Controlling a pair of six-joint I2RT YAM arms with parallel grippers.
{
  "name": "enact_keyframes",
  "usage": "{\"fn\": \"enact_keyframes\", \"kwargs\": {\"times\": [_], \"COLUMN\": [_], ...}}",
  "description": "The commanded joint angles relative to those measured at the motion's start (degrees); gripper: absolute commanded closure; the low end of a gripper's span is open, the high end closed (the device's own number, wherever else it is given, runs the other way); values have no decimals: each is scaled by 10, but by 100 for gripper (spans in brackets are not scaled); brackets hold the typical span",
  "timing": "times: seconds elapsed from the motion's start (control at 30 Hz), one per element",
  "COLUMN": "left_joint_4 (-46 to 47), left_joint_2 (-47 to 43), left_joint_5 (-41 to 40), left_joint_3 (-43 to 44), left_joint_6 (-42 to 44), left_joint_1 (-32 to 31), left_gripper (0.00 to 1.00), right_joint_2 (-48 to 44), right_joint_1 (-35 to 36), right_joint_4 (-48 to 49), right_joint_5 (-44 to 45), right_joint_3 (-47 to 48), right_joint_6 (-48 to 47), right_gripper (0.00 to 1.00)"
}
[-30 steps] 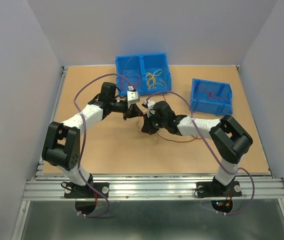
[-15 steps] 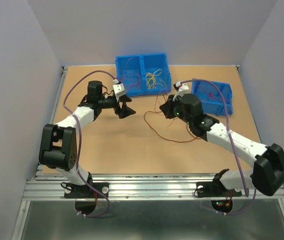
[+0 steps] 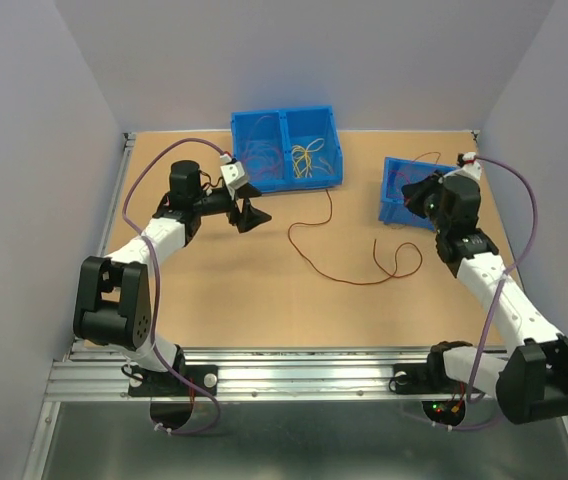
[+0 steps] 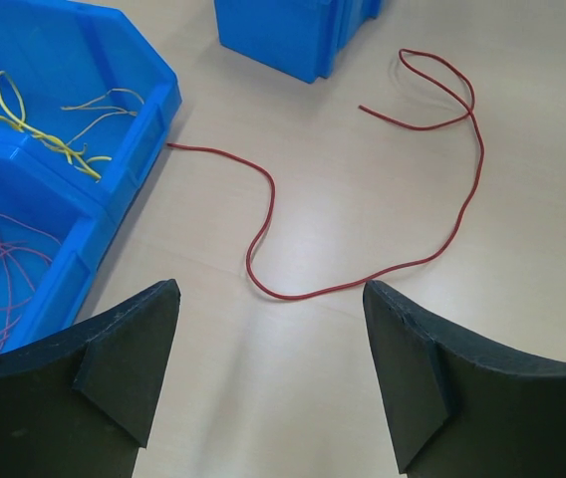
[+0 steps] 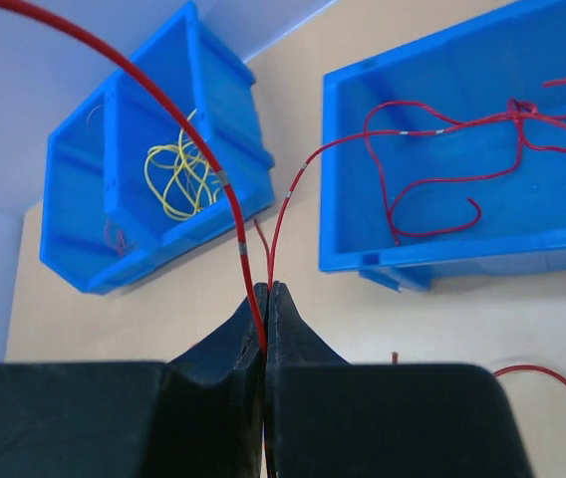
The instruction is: Untangle the cables
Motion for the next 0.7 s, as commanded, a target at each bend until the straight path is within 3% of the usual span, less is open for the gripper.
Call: {"fn": "enact_keyframes", "kwargs": {"times": [0.0, 0.3, 0.67], "left_joint_4": [24, 23, 21], "left_joint_2": [-21, -10, -24], "left_joint_5": [8, -16, -17], "left_joint_3": [-1, 7, 5], "left_joint_6": [-12, -36, -39], "left_joint_1": [1, 1, 1], "left_gripper": [15, 16, 16], "right_joint_2": [22, 157, 247], "right_joint_1": [-67, -117, -129], "right_joint_4": [-9, -44, -123], "right_joint_5": [-93, -162, -55], "right_joint_3": [21, 91, 205], "right_joint_6": [58, 126, 278], "right_gripper": [99, 99, 99]}}
